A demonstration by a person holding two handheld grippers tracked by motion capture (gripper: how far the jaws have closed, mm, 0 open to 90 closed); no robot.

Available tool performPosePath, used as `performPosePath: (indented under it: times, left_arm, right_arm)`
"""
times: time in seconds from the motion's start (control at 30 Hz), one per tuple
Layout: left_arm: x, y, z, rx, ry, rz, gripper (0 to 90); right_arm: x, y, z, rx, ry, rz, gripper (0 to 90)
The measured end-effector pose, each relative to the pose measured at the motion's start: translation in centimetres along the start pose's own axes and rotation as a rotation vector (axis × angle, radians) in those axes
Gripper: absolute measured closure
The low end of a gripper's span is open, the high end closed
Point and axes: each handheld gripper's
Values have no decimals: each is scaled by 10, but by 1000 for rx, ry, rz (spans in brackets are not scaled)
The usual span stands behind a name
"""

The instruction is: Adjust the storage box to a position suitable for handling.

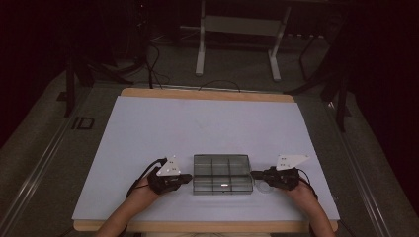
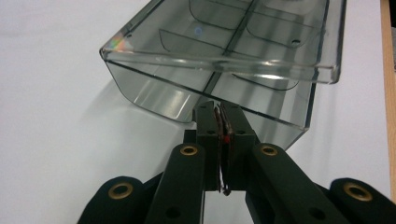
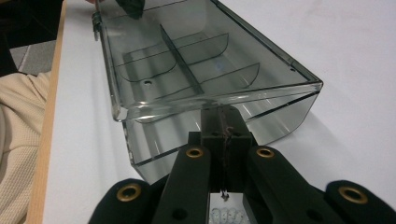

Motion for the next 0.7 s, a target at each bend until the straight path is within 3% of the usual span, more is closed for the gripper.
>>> performPosePath:
  times: [0.2,0.3,0.4,0.7]
  left_arm:
    - [0,3,-4,17,4,-23,787]
    - [0,3,-4,25,16,-39,665]
    - [-2,4,-4,46,34,-55,608]
    - [1,9,-9,101,16,-67,595]
  right_arm:
    - [0,1,-1,5,-3,0,898]
    - [0,2,-2,9,-2,2,898]
    - [1,3,-2,13,0,3,898]
    - [2,8,-3,28,-6,7,898]
Point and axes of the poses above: each handheld gripper's, and its own axes: y roughly backward along the jaws, z roughly out of its underside, x roughly to its right, and after that the axes turned 15 degrees about -x, right-handed
